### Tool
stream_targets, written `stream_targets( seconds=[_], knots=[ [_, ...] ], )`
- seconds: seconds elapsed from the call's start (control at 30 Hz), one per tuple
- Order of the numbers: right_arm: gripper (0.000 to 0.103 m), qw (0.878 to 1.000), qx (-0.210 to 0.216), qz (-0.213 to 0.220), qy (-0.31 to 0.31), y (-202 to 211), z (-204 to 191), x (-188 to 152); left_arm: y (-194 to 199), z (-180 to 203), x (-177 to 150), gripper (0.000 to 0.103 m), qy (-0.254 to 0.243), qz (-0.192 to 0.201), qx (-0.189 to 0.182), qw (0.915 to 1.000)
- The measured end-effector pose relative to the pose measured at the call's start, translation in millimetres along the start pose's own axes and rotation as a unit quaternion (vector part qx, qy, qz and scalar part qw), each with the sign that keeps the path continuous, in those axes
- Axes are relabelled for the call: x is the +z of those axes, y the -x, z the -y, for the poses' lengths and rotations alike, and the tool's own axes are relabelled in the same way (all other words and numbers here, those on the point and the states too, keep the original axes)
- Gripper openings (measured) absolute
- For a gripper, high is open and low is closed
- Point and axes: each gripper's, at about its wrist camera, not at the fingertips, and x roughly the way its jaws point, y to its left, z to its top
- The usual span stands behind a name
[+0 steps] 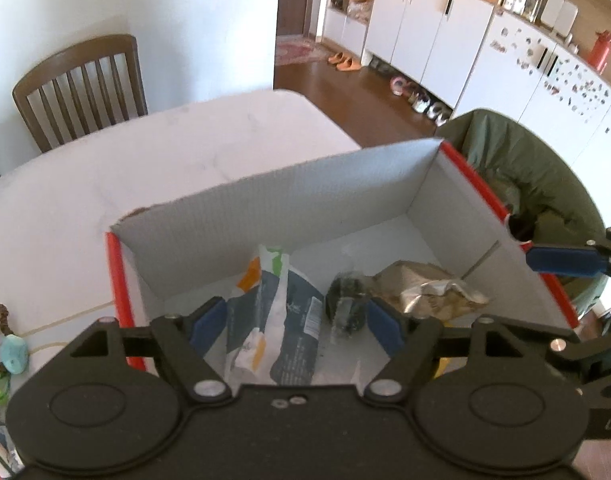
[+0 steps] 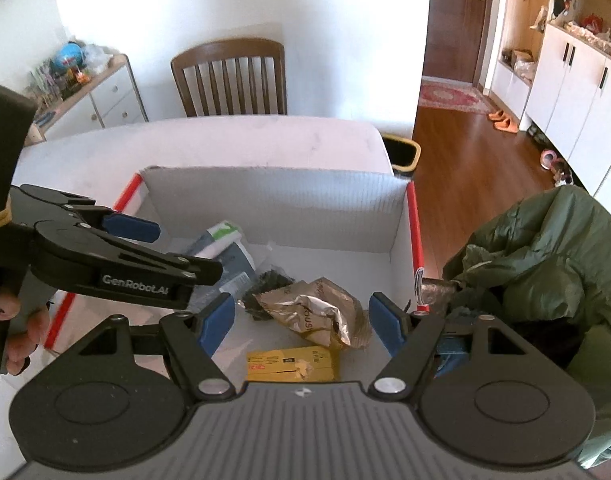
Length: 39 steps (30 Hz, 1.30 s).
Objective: Organize objects
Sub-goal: 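Open both grippers to drop the bags into the shoebox, then withdraw both tools from the shoebox toward the table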
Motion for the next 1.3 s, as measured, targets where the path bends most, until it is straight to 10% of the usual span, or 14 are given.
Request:
stream_targets(
  seconds=[0.77, 1.3],
  knots=[
    [0.076, 0.996, 0.039, 0.075, 0.001, 72.9, -56.5, -3.4, 107.3, -27.9, -39.6, 0.082, 0.038, 0.090, -0.046, 0.9942],
    [0.085, 0.993, 0.076, 0.091, 0.028, 84.0, -151.4, -10.8, 172.2, -102.2, -93.3, 0.102, 0.056, 0.144, 0.003, 0.9880]
  ],
)
